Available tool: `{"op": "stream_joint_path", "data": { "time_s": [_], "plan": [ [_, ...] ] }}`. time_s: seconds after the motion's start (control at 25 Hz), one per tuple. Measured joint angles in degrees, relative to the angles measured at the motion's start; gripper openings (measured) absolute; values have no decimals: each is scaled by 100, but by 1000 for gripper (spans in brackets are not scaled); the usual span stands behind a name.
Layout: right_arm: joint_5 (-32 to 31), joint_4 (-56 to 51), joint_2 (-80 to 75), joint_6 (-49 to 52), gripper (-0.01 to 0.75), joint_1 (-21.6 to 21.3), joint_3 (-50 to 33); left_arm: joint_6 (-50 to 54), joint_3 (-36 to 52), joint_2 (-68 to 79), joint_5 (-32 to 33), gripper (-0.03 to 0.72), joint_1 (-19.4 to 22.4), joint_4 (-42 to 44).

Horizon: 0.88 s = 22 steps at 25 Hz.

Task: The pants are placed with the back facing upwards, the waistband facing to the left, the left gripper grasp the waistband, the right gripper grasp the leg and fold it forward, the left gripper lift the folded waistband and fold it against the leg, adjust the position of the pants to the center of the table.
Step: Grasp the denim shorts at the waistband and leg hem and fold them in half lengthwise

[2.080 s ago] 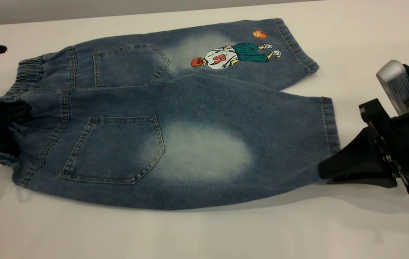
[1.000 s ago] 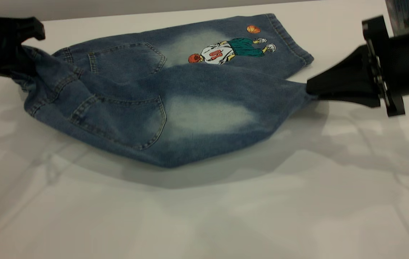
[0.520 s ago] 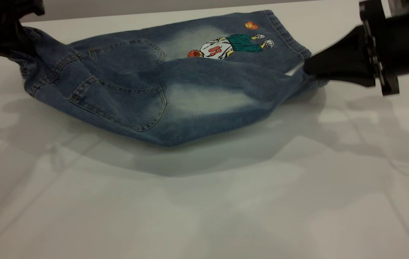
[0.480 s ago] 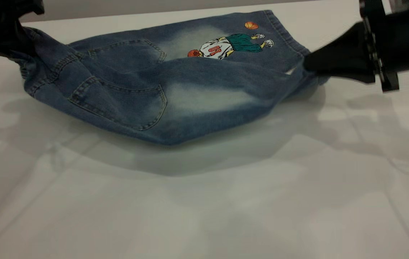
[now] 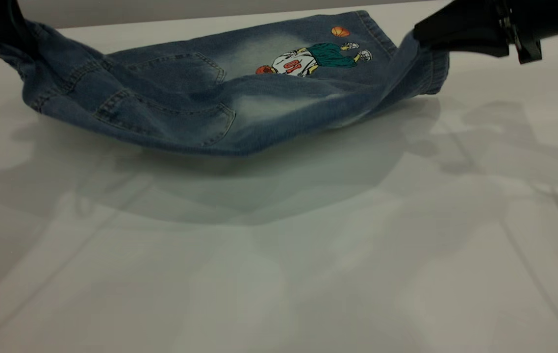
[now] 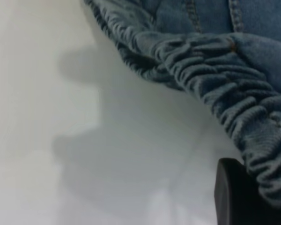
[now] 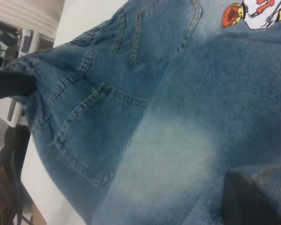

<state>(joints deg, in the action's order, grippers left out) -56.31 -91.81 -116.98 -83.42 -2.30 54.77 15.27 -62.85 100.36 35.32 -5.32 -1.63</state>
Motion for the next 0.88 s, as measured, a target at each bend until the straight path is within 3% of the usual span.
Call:
{"op": "stream_joint_path", "data": {
  "time_s": [0.24, 0.64, 0.88],
  "plan": [
    [318, 699, 0, 924, 15, 0, 608, -148, -553, 5, 748, 140, 5, 0],
    [657, 1781, -29, 2048, 15, 0, 1600, -181, -845, 110, 1036, 140, 14, 10],
    [652, 2001, -217, 2267, 15, 2, 1916, -188, -1497, 646, 1493, 140, 14, 10]
  ]
}}
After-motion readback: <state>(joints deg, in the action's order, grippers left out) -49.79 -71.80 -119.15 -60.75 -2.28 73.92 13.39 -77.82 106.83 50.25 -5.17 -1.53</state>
